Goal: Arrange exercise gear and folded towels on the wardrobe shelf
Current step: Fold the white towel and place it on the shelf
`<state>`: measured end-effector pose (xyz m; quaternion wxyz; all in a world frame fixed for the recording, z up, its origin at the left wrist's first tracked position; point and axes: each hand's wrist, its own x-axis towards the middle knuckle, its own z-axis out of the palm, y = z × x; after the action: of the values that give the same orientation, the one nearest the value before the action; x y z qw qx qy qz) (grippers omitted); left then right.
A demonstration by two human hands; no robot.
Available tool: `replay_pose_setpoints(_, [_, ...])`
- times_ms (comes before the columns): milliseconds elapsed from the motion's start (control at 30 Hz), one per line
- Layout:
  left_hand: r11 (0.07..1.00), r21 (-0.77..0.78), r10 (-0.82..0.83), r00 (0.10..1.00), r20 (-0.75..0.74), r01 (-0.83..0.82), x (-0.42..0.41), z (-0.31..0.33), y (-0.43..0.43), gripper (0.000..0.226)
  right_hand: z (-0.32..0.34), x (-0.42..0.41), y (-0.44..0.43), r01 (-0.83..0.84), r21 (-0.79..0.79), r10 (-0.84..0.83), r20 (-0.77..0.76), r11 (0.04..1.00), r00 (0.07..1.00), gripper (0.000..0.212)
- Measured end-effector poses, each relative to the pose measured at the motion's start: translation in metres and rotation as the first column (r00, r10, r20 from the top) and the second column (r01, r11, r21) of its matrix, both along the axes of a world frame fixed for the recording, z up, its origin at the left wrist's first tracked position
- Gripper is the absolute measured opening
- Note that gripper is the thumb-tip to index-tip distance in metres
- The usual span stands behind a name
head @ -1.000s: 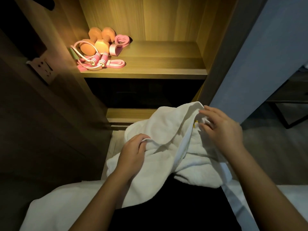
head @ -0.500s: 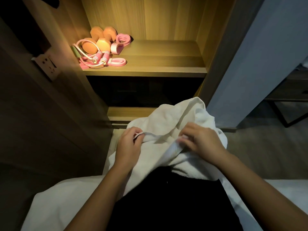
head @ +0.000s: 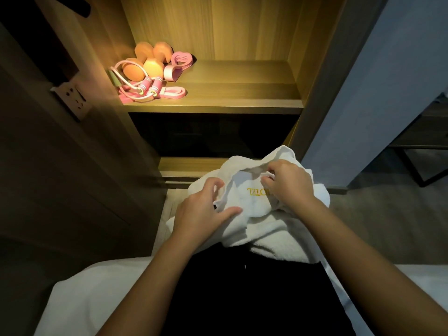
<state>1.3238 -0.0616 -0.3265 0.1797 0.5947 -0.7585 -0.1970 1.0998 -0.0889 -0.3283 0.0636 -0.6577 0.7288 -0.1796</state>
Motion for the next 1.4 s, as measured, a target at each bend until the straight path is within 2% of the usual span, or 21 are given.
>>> replay_pose_setpoints(33, [1.0,0.009,0.013,0.999,0.04,-0.014,-0.002,-0.005,-0.004,0.036,0.001,-0.001,0.002,-0.023,0.002,0.023,-0.003,1.0,1.0,0.02])
replay_pose_setpoints(100, [0.998,0.019,0.062,0.997,0.034,-0.063,-0.006,-0.015,-0.014,0.016,0.006,0.0,0.007,-0.092,-0.004,0.092,0.0,0.996,0.996,0.028])
replay_pose_setpoints(133, [0.996,0.027,0.084,0.996,0.023,-0.085,-0.007,-0.02,-0.02,0.013,0.009,0.002,0.011,-0.131,-0.029,0.131,0.006,0.991,0.991,0.031])
replay_pose_setpoints(267, [0.973,0.196,0.158,0.973,-0.169,-0.124,-0.007,-0.031,-0.035,0.01,0.014,0.013,0.03,-0.333,-0.178,0.337,-0.005,0.926,0.941,0.035])
replay_pose_setpoints(300, [0.96,0.245,0.191,0.956,-0.223,-0.135,-0.006,-0.031,-0.036,0.011,0.013,0.016,0.034,-0.401,-0.158,0.402,-0.029,0.902,0.915,0.036])
replay_pose_setpoints(400, [0.936,0.333,0.229,0.912,-0.34,-0.111,0.002,-0.031,-0.038,0.008,0.0,0.024,0.039,-0.566,0.033,0.566,-0.078,0.824,0.82,0.043])
replay_pose_setpoints(467, [0.916,0.399,0.209,0.895,-0.395,-0.037,0.012,-0.027,-0.037,0.008,-0.007,0.028,0.036,-0.601,0.097,0.607,-0.041,0.793,0.794,0.036])
replay_pose_setpoints(567, [0.867,0.478,0.14,0.854,-0.501,0.138,0.035,-0.024,-0.028,0.028,-0.013,0.034,0.028,-0.59,0.089,0.594,-0.028,0.803,0.804,0.02])
replay_pose_setpoints(633, [0.894,0.418,0.062,0.88,-0.472,0.161,0.049,-0.026,-0.017,0.038,-0.015,0.037,0.025,-0.574,0.076,0.577,-0.038,0.815,0.816,0.019])
replay_pose_setpoints(700, [0.96,0.265,0.012,0.934,-0.356,0.088,0.058,-0.033,-0.008,0.039,-0.017,0.04,0.023,-0.554,0.081,0.558,-0.032,0.828,0.829,0.021])
replay_pose_setpoints(767, [0.979,0.199,0.114,0.93,-0.35,-0.044,0.063,-0.041,0.0,0.029,-0.019,0.04,0.023,-0.525,0.06,0.527,-0.021,0.849,0.85,0.021])
replay_pose_setpoints(867, [0.934,0.274,0.343,0.8,-0.493,-0.232,0.061,-0.043,0.004,0.011,-0.018,0.042,0.025,-0.5,-0.013,0.501,0.025,0.866,0.865,0.016])
replay_pose_setpoints(933, [0.928,0.264,0.372,0.695,-0.615,-0.263,0.053,-0.035,0.003,0.013,-0.015,0.042,0.025,-0.508,-0.068,0.512,0.118,0.859,0.851,0.015])
replay_pose_setpoints(1000, [0.937,0.221,0.347,0.654,-0.672,-0.271,0.042,-0.024,-0.001,0.008,-0.011,0.042,0.025,-0.508,-0.063,0.507,0.236,0.859,0.829,0.013])
replay_pose_setpoints(1067, [0.956,0.169,0.289,0.678,-0.676,-0.239,0.029,-0.016,-0.003,0.002,-0.009,0.04,0.024,-0.494,-0.07,0.488,0.321,0.867,0.812,0.011])
replay_pose_setpoints(1200, [0.964,0.099,0.253,0.741,-0.622,-0.246,0.01,-0.01,-0.005,0.007,-0.008,0.038,0.02,-0.385,-0.151,0.412,0.409,0.911,0.814,0.008])
replay_pose_setpoints(1300, [0.96,0.023,0.246,0.796,-0.553,-0.28,-0.003,-0.016,-0.003,0.009,-0.006,0.04,0.017,-0.35,-0.23,0.416,0.405,0.908,0.814,0.005])
replay_pose_setpoints(1400, [0.934,0.019,0.314,0.798,-0.515,-0.356,-0.012,-0.027,-0.005,0.016,-0.006,0.043,0.018,-0.388,-0.211,0.442,0.404,0.897,0.801,0.011])
